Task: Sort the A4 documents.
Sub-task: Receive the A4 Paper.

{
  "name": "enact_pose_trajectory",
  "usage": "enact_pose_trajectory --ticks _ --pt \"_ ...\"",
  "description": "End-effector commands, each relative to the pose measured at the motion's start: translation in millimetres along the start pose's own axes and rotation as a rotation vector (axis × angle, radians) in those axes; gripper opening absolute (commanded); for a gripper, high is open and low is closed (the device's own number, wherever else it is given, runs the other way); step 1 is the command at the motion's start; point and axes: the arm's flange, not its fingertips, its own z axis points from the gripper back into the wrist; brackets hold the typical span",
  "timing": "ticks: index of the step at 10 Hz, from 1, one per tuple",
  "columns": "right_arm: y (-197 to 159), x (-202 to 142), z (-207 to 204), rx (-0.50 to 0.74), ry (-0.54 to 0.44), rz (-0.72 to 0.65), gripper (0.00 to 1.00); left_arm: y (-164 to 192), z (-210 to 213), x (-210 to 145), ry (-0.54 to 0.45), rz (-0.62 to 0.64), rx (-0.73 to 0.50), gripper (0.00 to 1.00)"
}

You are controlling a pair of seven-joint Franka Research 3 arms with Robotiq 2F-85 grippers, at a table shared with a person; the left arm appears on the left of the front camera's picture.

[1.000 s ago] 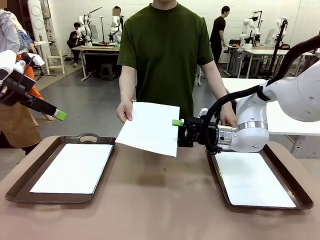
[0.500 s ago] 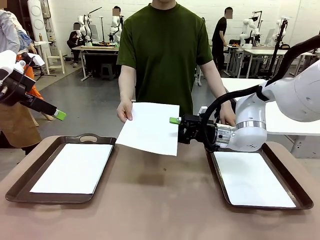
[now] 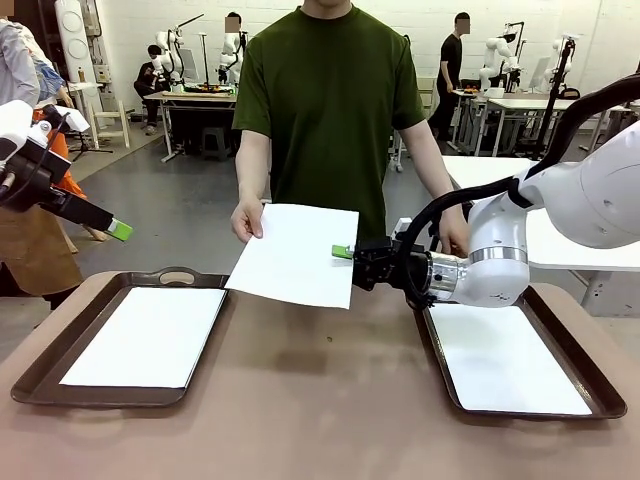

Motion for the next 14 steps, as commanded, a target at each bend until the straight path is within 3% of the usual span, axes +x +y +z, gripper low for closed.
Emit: enact_pose_trajectory --ticks 1,3,14 --pt "-5.6 9.8 -5.0 0.015 -0.027 -0.022 0.11 0.4 -1.3 -1.8 -0.001 -0.019 -0.002 1.0" --pt "-3.4 8.1 -3.5 0.014 -0.027 -0.02 0.0 0.4 -1.3 -1.8 -0.001 -0.019 -0.002 1.0" --pt "-4.1 -0.3 1.1 -0.001 -0.002 -0.005 0.0 0.4 -1.3 -1.8 -0.001 -0.019 -0.002 1.0"
